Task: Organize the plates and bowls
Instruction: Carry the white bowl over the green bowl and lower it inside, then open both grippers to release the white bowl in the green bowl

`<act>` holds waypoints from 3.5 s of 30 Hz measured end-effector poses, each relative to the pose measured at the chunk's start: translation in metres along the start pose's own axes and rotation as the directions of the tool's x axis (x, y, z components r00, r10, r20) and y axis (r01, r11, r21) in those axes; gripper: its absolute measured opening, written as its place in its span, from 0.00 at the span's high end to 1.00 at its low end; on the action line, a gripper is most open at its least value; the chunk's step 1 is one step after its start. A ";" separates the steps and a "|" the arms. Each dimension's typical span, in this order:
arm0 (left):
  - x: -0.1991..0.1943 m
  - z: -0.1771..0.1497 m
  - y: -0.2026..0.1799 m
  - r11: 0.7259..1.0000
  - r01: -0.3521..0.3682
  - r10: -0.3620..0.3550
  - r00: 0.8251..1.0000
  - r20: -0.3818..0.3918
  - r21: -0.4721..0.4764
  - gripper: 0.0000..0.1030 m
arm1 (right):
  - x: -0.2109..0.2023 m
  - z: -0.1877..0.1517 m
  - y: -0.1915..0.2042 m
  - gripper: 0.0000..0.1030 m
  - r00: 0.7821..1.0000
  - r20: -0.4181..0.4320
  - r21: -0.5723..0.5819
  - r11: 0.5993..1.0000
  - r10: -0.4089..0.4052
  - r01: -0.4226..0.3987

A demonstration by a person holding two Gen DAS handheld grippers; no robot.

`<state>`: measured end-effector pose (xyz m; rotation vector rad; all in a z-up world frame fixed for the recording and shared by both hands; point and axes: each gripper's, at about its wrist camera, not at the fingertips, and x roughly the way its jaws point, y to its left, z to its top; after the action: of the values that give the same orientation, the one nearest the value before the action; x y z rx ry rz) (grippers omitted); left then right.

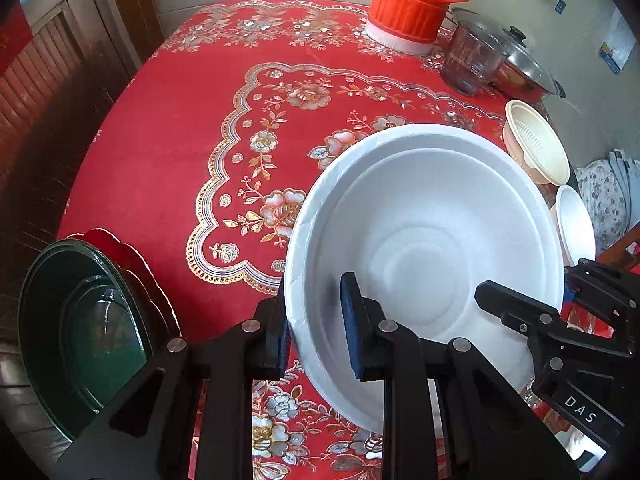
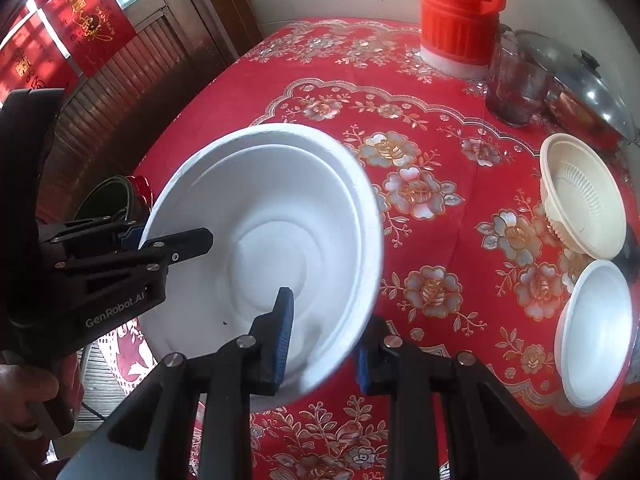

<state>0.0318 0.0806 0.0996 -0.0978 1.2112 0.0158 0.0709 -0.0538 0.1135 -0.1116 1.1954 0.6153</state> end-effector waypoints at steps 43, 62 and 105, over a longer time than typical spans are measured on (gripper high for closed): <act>-0.046 -0.021 0.081 0.981 -0.073 0.084 0.995 0.056 -0.180 0.78 | 0.008 0.029 0.082 0.73 0.998 0.008 -0.193 0.979 0.065 -0.062; -0.062 -0.050 0.147 0.935 -0.137 0.161 0.986 0.045 -0.327 0.78 | 0.034 0.042 0.151 0.70 0.992 -0.042 -0.337 0.932 0.123 -0.130; -0.039 -0.094 0.211 0.858 -0.227 0.231 0.972 -0.050 -0.460 0.78 | 0.070 0.051 0.203 0.63 0.978 -0.154 -0.428 0.883 0.139 -0.192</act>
<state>-0.0832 0.2844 0.0889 -0.3723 1.1861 0.5192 0.0270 0.1624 0.1179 -0.4393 1.1691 1.0402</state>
